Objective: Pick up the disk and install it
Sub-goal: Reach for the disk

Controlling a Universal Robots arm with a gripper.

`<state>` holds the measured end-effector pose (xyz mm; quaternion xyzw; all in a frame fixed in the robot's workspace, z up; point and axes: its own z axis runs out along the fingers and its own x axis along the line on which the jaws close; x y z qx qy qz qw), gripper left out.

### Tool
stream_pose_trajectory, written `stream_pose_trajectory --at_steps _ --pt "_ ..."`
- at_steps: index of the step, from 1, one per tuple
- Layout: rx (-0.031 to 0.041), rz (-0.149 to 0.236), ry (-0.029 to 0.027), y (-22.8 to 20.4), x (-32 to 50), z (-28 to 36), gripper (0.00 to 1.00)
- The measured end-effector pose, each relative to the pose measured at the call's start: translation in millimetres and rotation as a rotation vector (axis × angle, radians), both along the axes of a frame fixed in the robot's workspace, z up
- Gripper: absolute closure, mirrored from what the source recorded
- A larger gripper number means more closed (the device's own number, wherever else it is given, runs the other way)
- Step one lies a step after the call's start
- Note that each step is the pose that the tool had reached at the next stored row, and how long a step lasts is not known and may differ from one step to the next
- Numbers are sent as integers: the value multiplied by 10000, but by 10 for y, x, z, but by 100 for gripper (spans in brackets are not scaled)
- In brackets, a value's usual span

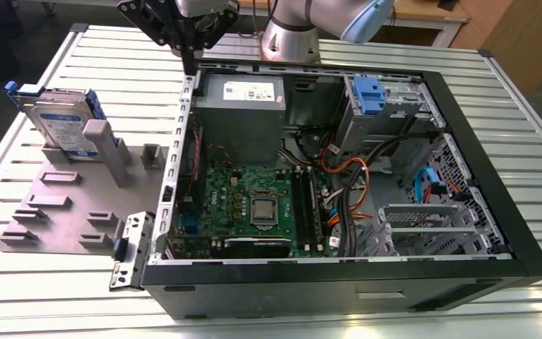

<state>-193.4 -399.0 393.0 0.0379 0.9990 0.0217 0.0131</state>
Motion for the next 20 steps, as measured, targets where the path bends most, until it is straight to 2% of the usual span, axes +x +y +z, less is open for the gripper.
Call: stream_pose_trajectory --at_steps 20 --pt "0 1 -4 0 -121 0 89"
